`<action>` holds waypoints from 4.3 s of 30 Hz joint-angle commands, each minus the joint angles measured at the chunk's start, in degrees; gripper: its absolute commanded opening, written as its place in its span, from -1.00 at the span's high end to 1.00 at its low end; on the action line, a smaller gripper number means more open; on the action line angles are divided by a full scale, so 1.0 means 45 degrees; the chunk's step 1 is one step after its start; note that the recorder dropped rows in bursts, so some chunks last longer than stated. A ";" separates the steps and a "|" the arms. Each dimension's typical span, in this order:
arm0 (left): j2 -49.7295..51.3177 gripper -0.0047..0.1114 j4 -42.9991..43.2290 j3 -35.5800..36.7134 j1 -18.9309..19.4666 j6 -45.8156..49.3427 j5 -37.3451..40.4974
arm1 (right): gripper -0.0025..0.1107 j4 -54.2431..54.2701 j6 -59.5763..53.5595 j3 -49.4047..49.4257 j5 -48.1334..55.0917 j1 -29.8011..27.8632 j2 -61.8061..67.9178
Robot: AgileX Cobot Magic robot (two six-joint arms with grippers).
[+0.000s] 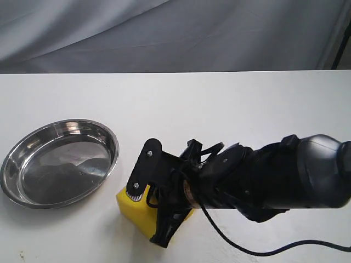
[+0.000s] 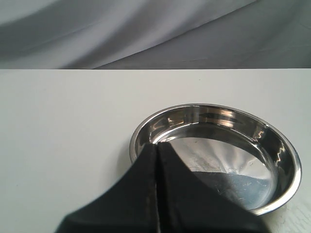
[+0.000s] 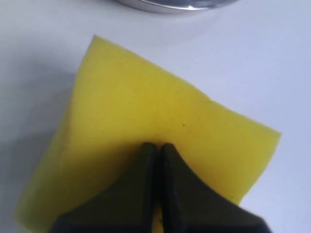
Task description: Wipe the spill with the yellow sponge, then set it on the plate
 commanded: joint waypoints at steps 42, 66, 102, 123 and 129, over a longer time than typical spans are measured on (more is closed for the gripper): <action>-0.0061 0.92 -0.0025 0.0047 0.0033 -0.0017 -0.0129 | 0.96 -0.0073 -0.0200 0.0094 -0.5483 0.0494 0.0840; -0.0061 0.92 -0.0025 0.0047 0.0033 -0.0017 -0.0129 | 0.96 0.6025 -0.5310 -0.1676 -0.1647 0.2666 0.2211; -0.0061 0.92 -0.0025 0.0047 0.0033 -0.0017 -0.0129 | 0.96 0.6065 -0.6766 -0.0335 0.3360 -0.0868 0.1223; -0.0061 0.92 -0.0025 0.0047 0.0033 -0.0017 -0.0129 | 0.96 1.6322 -1.6507 -0.0292 0.3471 0.0946 0.1248; -0.0061 0.92 -0.0025 0.0047 0.0033 -0.0017 -0.0129 | 0.96 1.8185 -1.8147 -0.0292 0.3099 0.2288 0.1248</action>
